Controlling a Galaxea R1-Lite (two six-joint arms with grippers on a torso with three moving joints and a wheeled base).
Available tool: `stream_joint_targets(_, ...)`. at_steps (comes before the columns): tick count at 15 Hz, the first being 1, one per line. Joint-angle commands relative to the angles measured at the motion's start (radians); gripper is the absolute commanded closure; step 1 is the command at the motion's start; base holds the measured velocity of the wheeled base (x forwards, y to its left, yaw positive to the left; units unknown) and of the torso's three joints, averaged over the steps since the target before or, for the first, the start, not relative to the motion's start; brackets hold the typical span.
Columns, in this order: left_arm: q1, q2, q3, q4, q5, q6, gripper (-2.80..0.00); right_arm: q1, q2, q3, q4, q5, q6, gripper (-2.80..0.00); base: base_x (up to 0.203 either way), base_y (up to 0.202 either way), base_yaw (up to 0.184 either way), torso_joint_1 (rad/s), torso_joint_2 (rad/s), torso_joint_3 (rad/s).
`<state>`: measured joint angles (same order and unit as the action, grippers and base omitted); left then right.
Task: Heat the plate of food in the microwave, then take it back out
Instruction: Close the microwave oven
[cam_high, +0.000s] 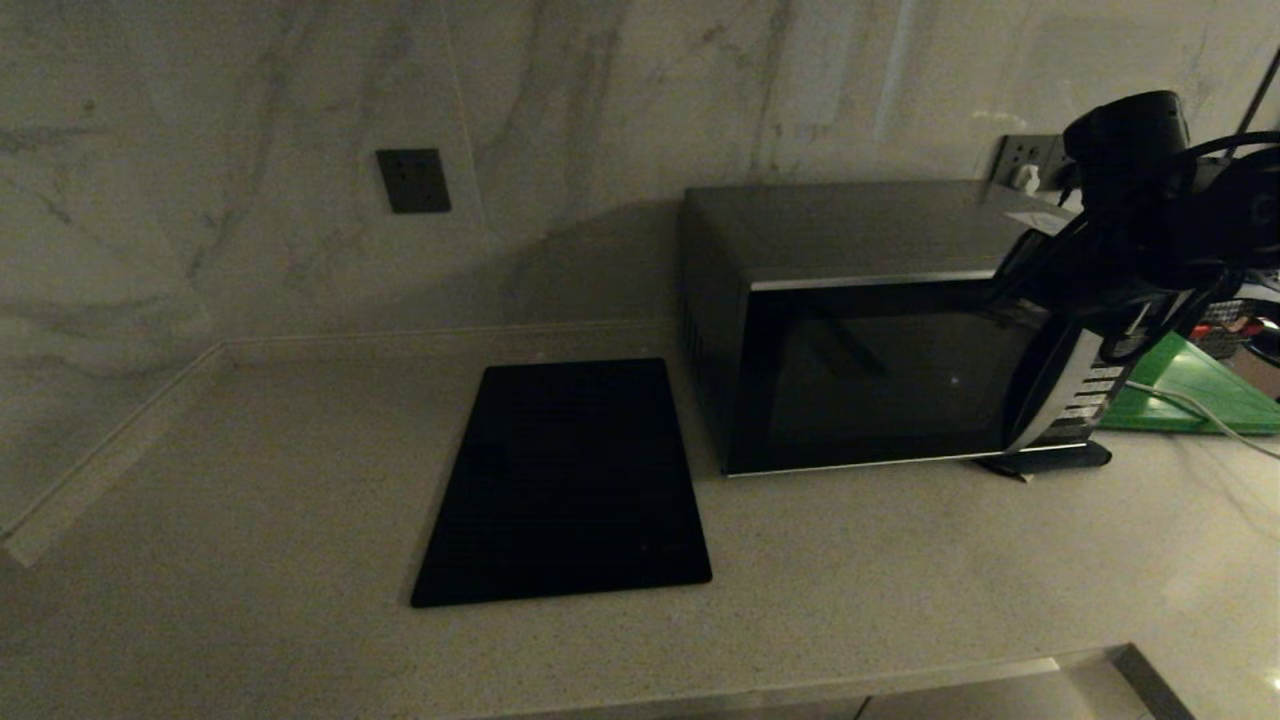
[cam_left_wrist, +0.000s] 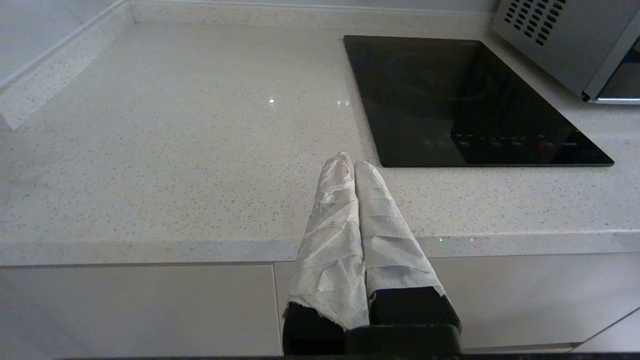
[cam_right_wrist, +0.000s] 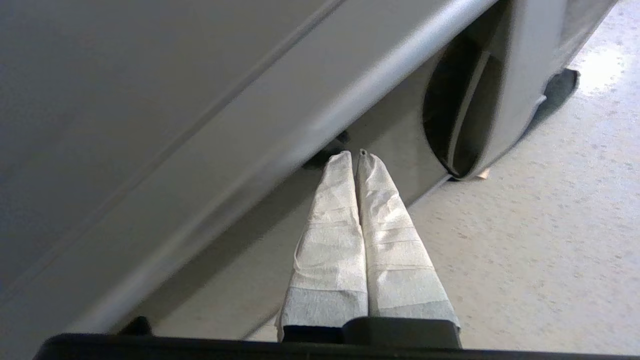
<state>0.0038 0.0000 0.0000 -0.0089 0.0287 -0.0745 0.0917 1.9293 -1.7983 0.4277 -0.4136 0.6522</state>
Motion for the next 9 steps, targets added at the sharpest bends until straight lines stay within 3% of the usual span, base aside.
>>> stream_joint_targets(1,0.001,0.002,0.0,0.0,0.0,-0.001,0.0,-0.017,-0.08,0.066,0.006,-0.004,-0.001,0.0,0.0,0.0,0.0,0.0,0.0,0.0)
stream_joint_targets(3,0.001,0.002,0.0,0.0,0.0,-0.001,0.0,-0.075,-0.156,0.151,0.004,0.011,-0.001,0.0,0.0,0.0,0.0,0.0,0.0,0.0)
stream_joint_targets(5,0.001,0.002,0.0,0.0,0.0,-0.001,0.0,-0.182,-0.214,0.193,0.004,0.097,0.001,0.0,0.0,0.0,0.0,0.0,0.0,0.0)
stream_joint_targets(7,0.001,0.002,0.0,0.0,0.0,-0.001,0.0,-0.313,-0.247,0.219,0.002,0.238,0.002,0.0,0.0,0.0,0.0,0.0,0.0,0.0)
stream_joint_targets(9,0.001,0.002,0.0,0.0,0.0,-0.001,0.0,-0.461,-0.254,0.251,0.002,0.444,0.005,0.0,0.0,0.0,0.0,0.0,0.0,0.0)
